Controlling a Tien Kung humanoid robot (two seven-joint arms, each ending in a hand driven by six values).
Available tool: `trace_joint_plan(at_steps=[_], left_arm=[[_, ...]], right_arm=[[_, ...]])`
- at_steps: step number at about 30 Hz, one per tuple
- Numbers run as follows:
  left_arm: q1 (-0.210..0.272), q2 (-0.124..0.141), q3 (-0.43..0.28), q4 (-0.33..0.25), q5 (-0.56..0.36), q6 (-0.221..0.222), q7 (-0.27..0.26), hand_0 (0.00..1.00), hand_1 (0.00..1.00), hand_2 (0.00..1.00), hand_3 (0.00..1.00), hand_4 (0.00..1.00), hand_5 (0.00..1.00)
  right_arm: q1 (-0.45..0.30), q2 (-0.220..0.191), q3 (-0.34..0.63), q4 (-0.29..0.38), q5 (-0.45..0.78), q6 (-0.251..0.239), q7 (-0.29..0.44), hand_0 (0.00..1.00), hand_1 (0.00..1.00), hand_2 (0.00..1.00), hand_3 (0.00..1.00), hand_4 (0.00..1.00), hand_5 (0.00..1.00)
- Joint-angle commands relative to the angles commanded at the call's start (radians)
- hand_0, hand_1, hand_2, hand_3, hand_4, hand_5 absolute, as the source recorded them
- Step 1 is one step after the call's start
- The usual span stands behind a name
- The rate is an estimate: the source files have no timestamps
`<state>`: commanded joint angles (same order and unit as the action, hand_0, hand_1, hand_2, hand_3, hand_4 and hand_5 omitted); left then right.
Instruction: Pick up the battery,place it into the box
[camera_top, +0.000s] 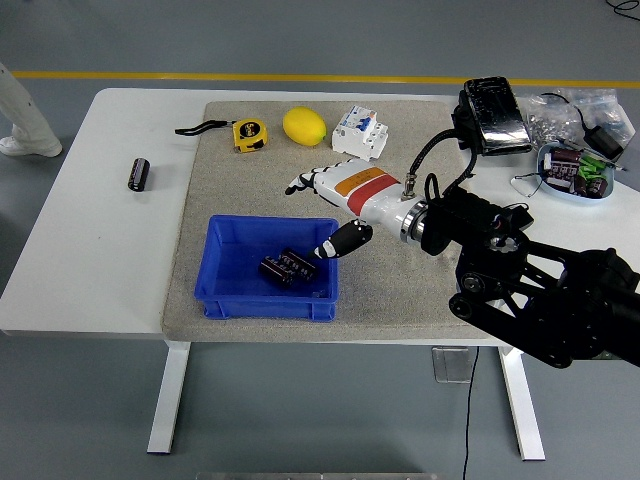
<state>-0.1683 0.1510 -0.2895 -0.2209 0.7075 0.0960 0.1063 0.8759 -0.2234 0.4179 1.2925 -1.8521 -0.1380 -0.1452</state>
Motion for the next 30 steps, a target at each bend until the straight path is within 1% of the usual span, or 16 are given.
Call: trace_joint_plan(at_steps=[4, 5, 8, 10, 11, 14, 15, 16, 17, 18, 22, 23, 25, 28, 29, 30], left_arm=[[0.002, -0.001, -0.005, 0.0, 0.009, -0.002, 0.002, 0.813, 0.789, 0.822, 0.669, 0.688, 0.546], [0.001, -0.001, -0.005, 0.0, 0.011, -0.002, 0.002, 0.819, 0.791, 0.823, 0.668, 0.688, 0.547], [-0.001, -0.003, -0.006, 0.0, 0.017, 0.0, 0.001, 0.819, 0.791, 0.823, 0.668, 0.688, 0.547], [-0.006, -0.004, -0.008, 0.001, 0.021, 0.002, -0.001, 0.819, 0.791, 0.823, 0.668, 0.688, 0.547], [-0.008, -0.005, -0.011, 0.002, 0.025, 0.004, 0.0, 0.816, 0.79, 0.822, 0.669, 0.688, 0.547], [-0.015, -0.009, -0.013, 0.003, 0.033, 0.006, 0.002, 0.816, 0.79, 0.822, 0.669, 0.688, 0.547], [-0.018, -0.011, -0.012, 0.003, 0.033, 0.007, 0.003, 0.816, 0.79, 0.822, 0.669, 0.688, 0.547], [-0.02, -0.012, -0.009, 0.003, 0.031, 0.008, 0.002, 0.816, 0.79, 0.822, 0.669, 0.688, 0.547], [-0.022, -0.012, -0.005, 0.004, 0.026, 0.011, 0.0, 0.815, 0.789, 0.824, 0.669, 0.688, 0.548], [-0.024, -0.013, -0.004, 0.004, 0.023, 0.014, -0.001, 0.815, 0.789, 0.824, 0.669, 0.688, 0.548], [-0.03, -0.014, 0.017, 0.005, -0.003, 0.028, -0.008, 0.815, 0.789, 0.824, 0.669, 0.688, 0.548], [-0.03, -0.016, 0.026, 0.005, -0.013, 0.034, -0.01, 0.81, 0.786, 0.821, 0.669, 0.689, 0.549], [-0.03, -0.02, 0.033, 0.006, -0.024, 0.045, -0.012, 0.81, 0.786, 0.821, 0.669, 0.689, 0.549], [-0.031, -0.022, 0.033, 0.006, -0.023, 0.051, -0.009, 0.81, 0.786, 0.821, 0.669, 0.689, 0.549], [-0.032, -0.022, 0.033, 0.006, -0.022, 0.051, -0.008, 0.81, 0.784, 0.82, 0.663, 0.692, 0.554], [-0.032, -0.023, 0.031, 0.007, -0.019, 0.051, -0.007, 0.81, 0.784, 0.82, 0.663, 0.692, 0.554]], right_arm=[[-0.025, -0.029, 0.036, 0.019, 0.009, -0.051, -0.001, 0.65, 0.692, 0.785, 0.794, 0.998, 0.326], [-0.035, -0.038, 0.046, 0.022, 0.024, -0.075, 0.0, 0.659, 0.696, 0.786, 0.802, 0.998, 0.353], [-0.073, -0.065, 0.063, 0.033, 0.126, -0.183, 0.017, 0.659, 0.696, 0.786, 0.802, 0.998, 0.353], [-0.107, -0.075, 0.061, 0.038, 0.211, -0.267, 0.064, 0.659, 0.696, 0.786, 0.802, 0.998, 0.353], [-0.124, -0.072, 0.055, 0.038, 0.256, -0.312, 0.107, 0.73, 0.746, 0.851, 0.945, 0.998, 0.569], [-0.157, -0.055, 0.051, 0.027, 0.38, -0.429, 0.227, 0.73, 0.746, 0.851, 0.945, 0.998, 0.569], [-0.166, -0.049, 0.057, 0.02, 0.419, -0.432, 0.266, 0.73, 0.746, 0.851, 0.945, 0.998, 0.569], [-0.179, -0.042, 0.072, 0.011, 0.464, -0.413, 0.311, 0.73, 0.746, 0.851, 0.945, 0.998, 0.569], [-0.195, -0.036, 0.095, 0.001, 0.51, -0.383, 0.357, 0.765, 0.772, 0.845, 0.932, 0.998, 0.666], [-0.207, -0.033, 0.114, -0.005, 0.549, -0.366, 0.396, 0.765, 0.772, 0.845, 0.932, 0.998, 0.666], [-0.267, -0.033, 0.213, -0.005, 0.718, -0.339, 0.562, 0.765, 0.772, 0.845, 0.932, 0.998, 0.666], [-0.282, -0.034, 0.234, -0.002, 0.763, -0.331, 0.59, 0.771, 0.778, 0.815, 0.874, 0.998, 0.754], [-0.313, -0.035, 0.271, 0.008, 0.841, -0.324, 0.601, 0.771, 0.778, 0.815, 0.874, 0.998, 0.754], [-0.37, -0.042, 0.315, 0.044, 0.971, -0.344, 0.584, 0.771, 0.778, 0.815, 0.874, 0.998, 0.754], [-0.386, -0.044, 0.322, 0.052, 1.01, -0.348, 0.58, 0.772, 0.781, 0.817, 0.885, 0.998, 0.81], [-0.405, -0.046, 0.333, 0.063, 1.056, -0.349, 0.569, 0.772, 0.781, 0.817, 0.885, 0.998, 0.81]])
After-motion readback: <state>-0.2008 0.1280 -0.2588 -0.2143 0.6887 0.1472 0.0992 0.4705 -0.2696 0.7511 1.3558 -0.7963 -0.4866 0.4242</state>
